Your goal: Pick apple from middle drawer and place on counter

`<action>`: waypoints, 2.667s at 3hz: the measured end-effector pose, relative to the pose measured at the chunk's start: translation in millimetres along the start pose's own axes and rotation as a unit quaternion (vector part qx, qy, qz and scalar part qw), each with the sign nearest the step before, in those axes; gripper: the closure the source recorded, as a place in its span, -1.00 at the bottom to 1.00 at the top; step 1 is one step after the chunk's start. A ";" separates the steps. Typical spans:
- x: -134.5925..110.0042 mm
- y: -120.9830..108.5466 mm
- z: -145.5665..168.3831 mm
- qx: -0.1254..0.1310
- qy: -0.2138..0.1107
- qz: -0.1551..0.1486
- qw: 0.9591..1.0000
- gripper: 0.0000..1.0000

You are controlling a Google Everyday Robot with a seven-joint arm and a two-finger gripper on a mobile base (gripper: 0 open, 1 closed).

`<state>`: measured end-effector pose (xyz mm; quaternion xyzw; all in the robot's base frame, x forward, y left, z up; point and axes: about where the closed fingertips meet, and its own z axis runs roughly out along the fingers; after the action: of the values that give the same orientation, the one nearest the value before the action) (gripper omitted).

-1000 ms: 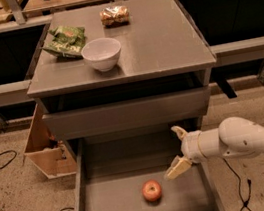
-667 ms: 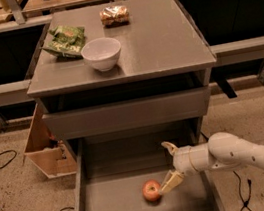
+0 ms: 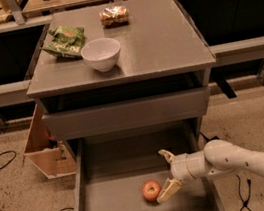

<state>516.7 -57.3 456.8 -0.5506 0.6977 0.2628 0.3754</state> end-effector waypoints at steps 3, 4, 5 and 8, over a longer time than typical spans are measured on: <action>43.8 26.5 62.6 -0.062 0.059 -0.026 0.996 -1.00; 47.1 32.4 77.3 -0.080 0.072 -0.033 0.994 -0.65; 45.8 34.6 88.7 -0.092 0.072 -0.036 0.993 -0.18; -33.9 21.4 36.9 -0.098 0.067 -0.016 0.993 1.00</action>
Offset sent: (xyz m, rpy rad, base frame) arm -0.0160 0.0270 -0.0843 -0.0989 0.0509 0.1236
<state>508.4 -3.7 461.9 -0.6125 0.6831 0.2865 0.2760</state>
